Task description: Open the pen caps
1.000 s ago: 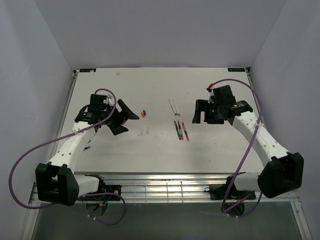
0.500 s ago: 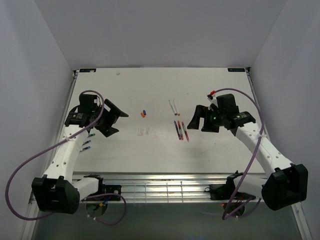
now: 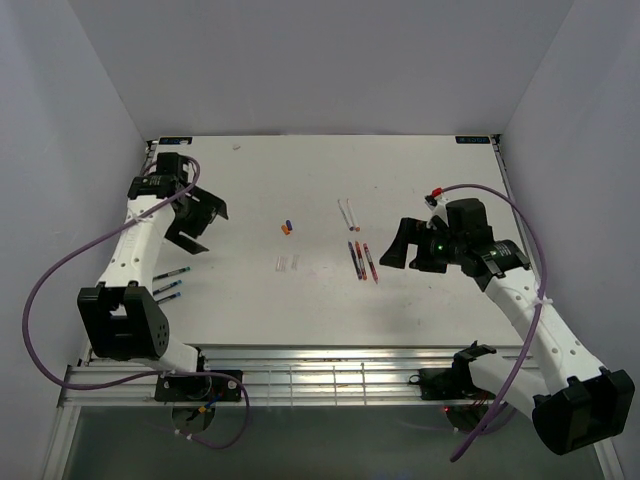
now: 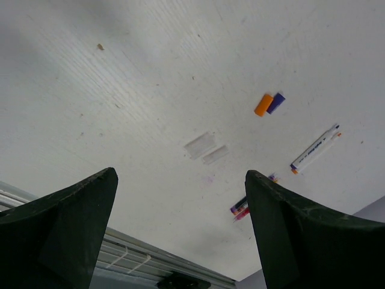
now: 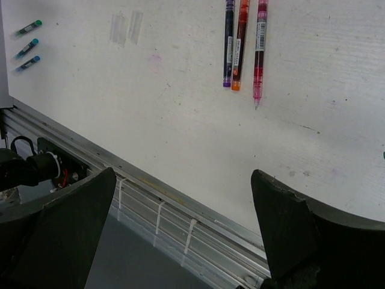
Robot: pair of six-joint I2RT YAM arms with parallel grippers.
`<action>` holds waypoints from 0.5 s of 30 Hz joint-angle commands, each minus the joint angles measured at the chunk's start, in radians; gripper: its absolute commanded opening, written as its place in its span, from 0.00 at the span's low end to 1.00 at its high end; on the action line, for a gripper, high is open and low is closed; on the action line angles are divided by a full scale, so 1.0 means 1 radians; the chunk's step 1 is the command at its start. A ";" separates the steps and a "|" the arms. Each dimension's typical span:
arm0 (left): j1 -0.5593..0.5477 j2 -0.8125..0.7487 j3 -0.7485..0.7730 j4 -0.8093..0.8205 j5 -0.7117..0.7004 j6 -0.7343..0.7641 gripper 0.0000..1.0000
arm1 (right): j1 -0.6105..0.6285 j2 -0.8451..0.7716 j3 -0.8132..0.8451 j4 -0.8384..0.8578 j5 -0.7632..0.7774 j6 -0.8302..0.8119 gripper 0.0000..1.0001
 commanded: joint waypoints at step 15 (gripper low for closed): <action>0.332 0.083 -0.017 -0.024 -0.127 -0.224 0.97 | -0.001 0.080 0.032 -0.051 -0.052 -0.051 0.99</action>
